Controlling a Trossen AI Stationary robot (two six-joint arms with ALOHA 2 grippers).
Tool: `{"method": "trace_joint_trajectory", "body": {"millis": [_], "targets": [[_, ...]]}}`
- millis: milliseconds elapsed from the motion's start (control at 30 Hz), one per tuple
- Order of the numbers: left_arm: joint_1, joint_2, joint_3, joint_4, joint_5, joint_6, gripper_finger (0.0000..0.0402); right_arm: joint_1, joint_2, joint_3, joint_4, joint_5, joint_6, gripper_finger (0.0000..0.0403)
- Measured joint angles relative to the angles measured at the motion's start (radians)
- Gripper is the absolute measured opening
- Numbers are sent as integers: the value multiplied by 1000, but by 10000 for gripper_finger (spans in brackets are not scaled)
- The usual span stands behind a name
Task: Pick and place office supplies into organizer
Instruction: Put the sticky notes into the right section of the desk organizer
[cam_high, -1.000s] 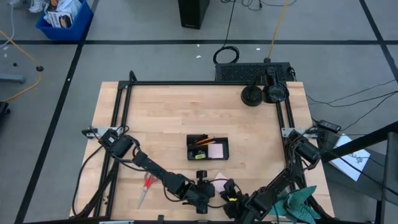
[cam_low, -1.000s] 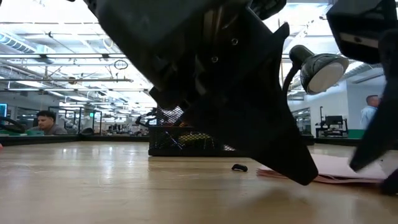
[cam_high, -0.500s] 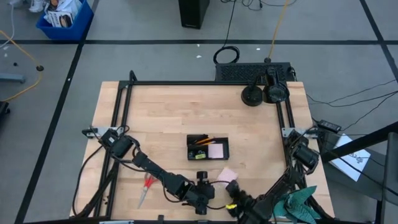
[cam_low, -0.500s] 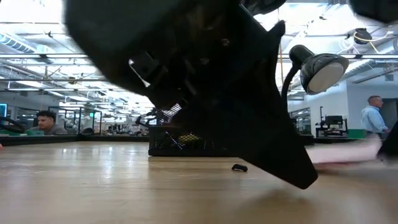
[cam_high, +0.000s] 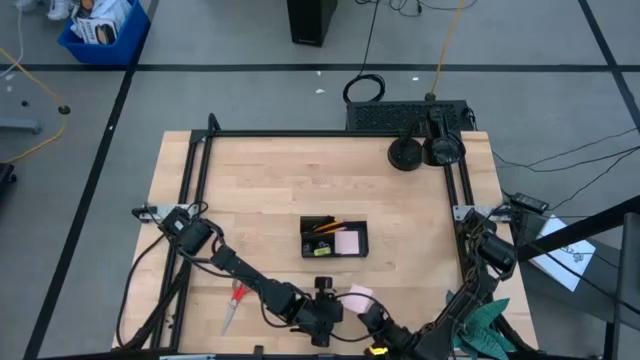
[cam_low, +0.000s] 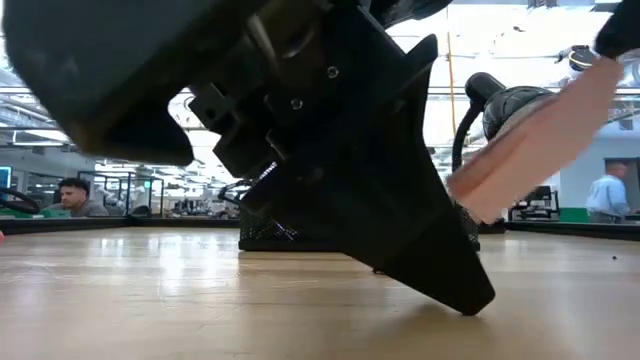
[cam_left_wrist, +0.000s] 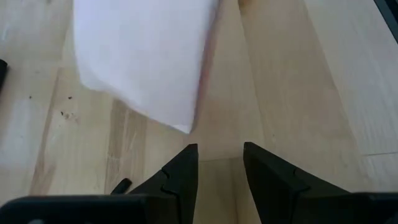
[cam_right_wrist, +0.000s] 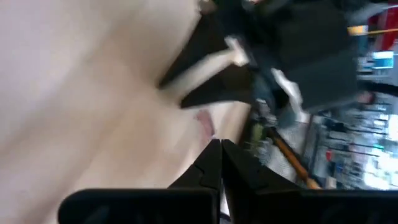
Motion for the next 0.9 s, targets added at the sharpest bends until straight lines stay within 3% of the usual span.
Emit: {"method": "trace_joint_trajectory", "body": {"millis": [400,900], "targets": [[-49,-43,-1,-79,4,-24,136,-134,-2,3,-239,94,286,0],[-72,-47,-1,-131,-3,-32,136,-307,-3,3,-253,117,298,0]]}}
